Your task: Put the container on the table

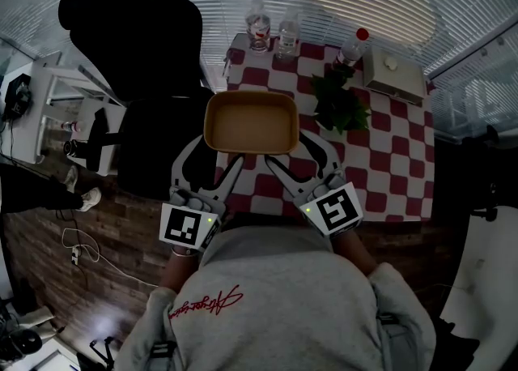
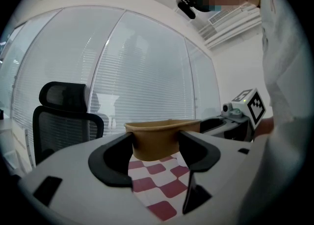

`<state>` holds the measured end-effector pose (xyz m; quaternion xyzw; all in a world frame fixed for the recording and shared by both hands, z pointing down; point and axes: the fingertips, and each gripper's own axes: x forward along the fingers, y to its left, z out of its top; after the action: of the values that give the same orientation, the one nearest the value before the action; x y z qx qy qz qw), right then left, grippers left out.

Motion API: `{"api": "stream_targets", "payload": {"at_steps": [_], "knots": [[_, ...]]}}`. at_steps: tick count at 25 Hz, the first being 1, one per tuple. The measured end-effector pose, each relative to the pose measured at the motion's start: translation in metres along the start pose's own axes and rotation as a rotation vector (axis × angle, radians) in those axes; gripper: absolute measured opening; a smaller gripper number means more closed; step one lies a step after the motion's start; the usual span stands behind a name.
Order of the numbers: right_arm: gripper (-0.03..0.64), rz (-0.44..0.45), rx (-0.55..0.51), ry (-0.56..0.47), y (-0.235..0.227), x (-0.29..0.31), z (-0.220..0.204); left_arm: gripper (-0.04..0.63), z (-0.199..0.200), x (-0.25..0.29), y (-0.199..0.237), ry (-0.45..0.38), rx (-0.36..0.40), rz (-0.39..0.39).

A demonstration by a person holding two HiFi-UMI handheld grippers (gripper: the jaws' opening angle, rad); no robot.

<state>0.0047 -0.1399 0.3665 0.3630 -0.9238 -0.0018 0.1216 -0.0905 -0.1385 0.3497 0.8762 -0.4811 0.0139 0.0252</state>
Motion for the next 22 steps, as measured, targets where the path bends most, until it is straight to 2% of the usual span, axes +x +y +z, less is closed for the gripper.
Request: {"api": "stream_targets", "payload": {"at_steps": [22], "knots": [[0.293, -0.007, 0.034, 0.049, 0.001, 0.007, -0.021, 0.305, -0.021, 0.003, 0.004, 0.062, -0.014, -0.001]]}}
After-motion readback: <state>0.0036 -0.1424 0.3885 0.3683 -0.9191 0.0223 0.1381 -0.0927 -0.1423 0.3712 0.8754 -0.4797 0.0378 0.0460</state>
